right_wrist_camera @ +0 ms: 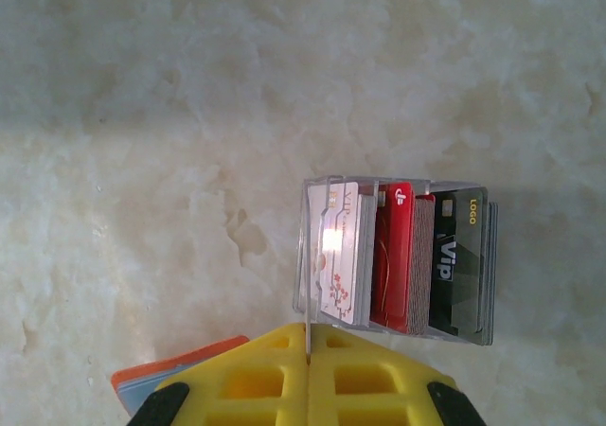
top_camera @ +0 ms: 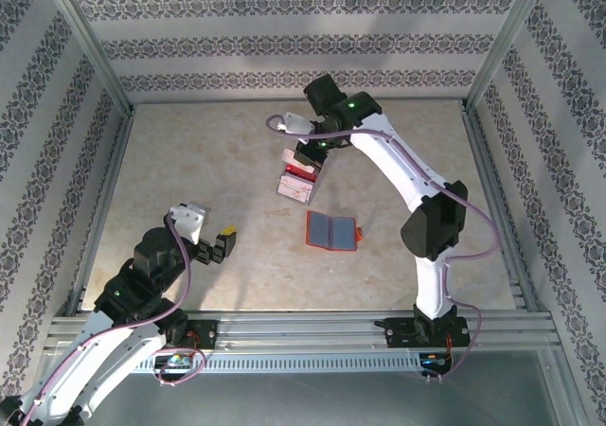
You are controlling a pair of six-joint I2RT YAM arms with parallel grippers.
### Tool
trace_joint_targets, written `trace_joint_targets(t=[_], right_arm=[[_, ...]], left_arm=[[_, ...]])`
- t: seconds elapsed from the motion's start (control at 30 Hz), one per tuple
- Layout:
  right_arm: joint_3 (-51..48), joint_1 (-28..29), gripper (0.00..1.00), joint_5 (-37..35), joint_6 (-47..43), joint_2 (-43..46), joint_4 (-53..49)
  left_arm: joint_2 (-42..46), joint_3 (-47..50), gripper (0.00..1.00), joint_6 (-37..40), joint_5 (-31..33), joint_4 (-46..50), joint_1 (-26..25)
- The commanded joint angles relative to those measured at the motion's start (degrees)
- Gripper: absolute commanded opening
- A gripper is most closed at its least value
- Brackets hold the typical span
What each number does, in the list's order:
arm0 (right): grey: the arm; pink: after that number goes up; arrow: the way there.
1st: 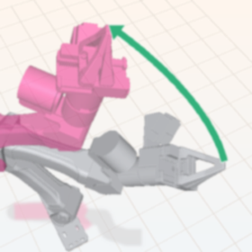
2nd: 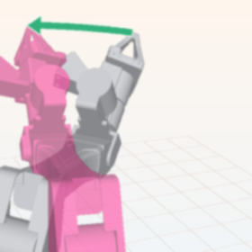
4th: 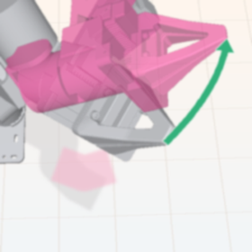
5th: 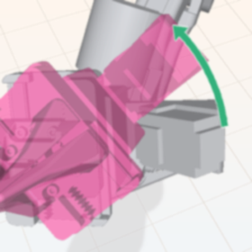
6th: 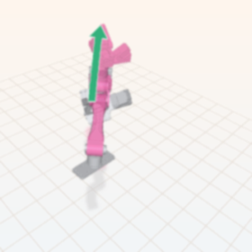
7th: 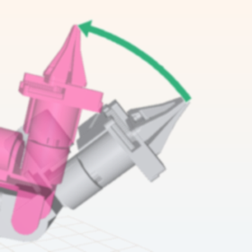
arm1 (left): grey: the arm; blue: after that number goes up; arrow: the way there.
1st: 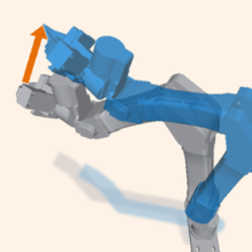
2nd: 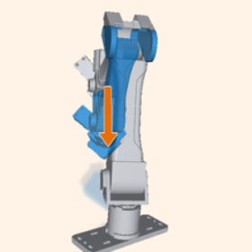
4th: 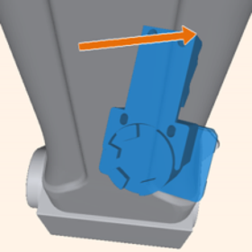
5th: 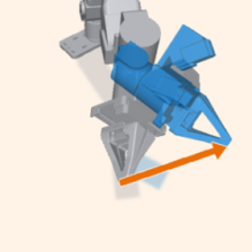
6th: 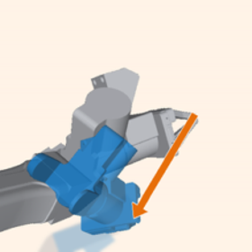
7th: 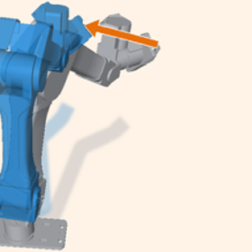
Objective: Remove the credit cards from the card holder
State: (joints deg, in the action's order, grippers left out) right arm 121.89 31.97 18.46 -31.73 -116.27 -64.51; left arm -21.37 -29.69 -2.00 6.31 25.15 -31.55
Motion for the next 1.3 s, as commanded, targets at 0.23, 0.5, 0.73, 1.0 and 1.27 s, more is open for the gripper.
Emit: trace_joint_targets(t=[0.23,0.5,0.73,1.0,1.27], right_arm=[[7.19,0.06,0.00,-1.93,-2.36,-9.76,-5.97],[11.93,0.09,0.00,-1.43,-2.29,-16.88,-7.16],[13.13,0.16,0.00,-2.87,-3.46,-20.17,-7.14],[13.21,0.03,0.00,-4.23,-3.99,-21.71,-6.35],[13.22,-0.21,0.00,-5.01,-3.39,-22.77,-4.71]], left_arm=[[-0.11,-0.17,1.00,-0.72,3.37,0.96,-0.47],[-2.44,-0.87,1.00,-0.03,3.19,0.87,-0.44],[-4.34,-1.31,1.00,0.49,2.71,0.59,-0.44],[-5.08,-1.30,1.00,0.64,2.66,0.29,-0.44],[-5.62,-1.57,1.00,0.86,2.39,0.69,-0.44]])
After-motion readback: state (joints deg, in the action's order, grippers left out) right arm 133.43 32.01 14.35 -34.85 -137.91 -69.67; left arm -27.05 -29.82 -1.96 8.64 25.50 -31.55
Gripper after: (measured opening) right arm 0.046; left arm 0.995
